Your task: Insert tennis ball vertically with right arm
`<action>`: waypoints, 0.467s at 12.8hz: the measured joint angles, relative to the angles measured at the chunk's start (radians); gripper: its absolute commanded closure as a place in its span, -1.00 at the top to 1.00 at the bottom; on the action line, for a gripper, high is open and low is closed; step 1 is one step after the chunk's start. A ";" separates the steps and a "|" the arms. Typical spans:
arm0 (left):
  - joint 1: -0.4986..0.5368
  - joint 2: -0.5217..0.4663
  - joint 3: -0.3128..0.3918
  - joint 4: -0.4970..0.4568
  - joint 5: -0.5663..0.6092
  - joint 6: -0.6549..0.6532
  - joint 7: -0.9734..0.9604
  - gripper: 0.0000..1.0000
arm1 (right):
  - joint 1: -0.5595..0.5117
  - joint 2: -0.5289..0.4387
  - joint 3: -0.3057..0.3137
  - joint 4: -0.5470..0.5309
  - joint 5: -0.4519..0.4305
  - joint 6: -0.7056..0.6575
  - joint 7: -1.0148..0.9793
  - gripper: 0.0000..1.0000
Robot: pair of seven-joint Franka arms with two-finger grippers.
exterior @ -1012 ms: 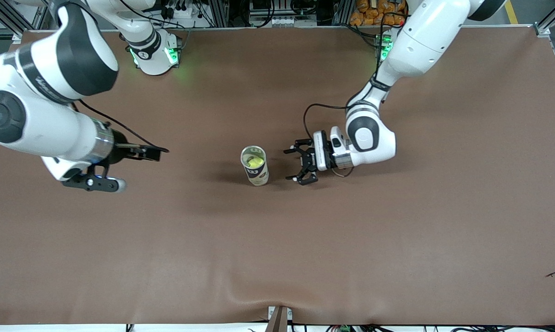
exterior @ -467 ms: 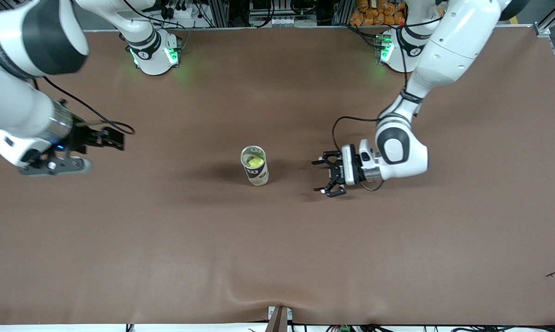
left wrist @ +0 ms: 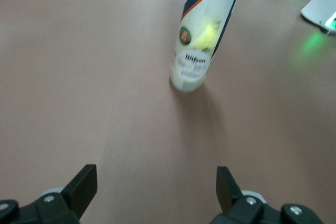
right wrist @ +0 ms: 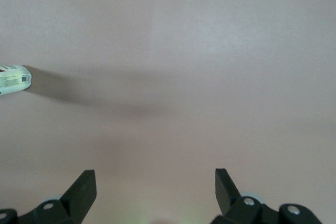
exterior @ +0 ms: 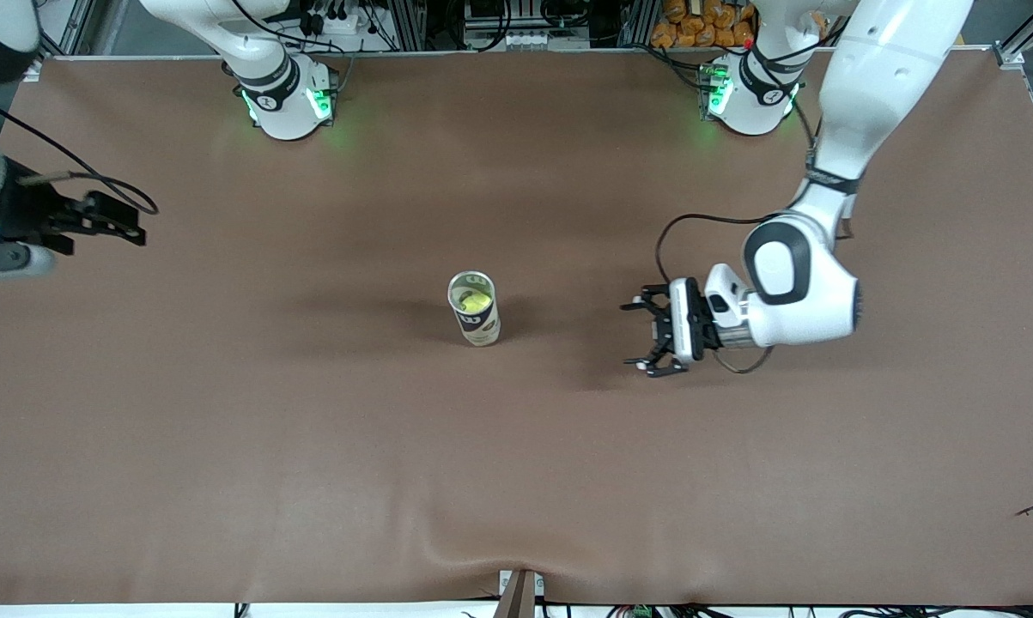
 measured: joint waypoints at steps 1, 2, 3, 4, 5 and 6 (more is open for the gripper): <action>0.003 -0.027 0.023 0.018 0.093 -0.042 -0.094 1.00 | -0.007 -0.018 -0.005 0.000 0.000 -0.012 -0.001 1.00; 0.005 -0.048 0.049 0.046 0.174 -0.097 -0.175 1.00 | -0.018 -0.037 -0.007 -0.001 -0.001 -0.022 -0.010 1.00; 0.006 -0.060 0.080 0.079 0.239 -0.157 -0.247 1.00 | -0.030 -0.055 -0.010 0.000 -0.003 -0.026 -0.026 1.00; 0.009 -0.066 0.107 0.113 0.301 -0.215 -0.316 1.00 | -0.039 -0.068 -0.012 0.000 -0.010 -0.026 -0.036 1.00; 0.012 -0.068 0.127 0.146 0.363 -0.268 -0.395 1.00 | -0.043 -0.078 -0.013 0.000 -0.023 -0.026 -0.039 1.00; 0.015 -0.072 0.140 0.184 0.429 -0.324 -0.489 1.00 | -0.045 -0.084 -0.013 0.000 -0.030 -0.026 -0.032 1.00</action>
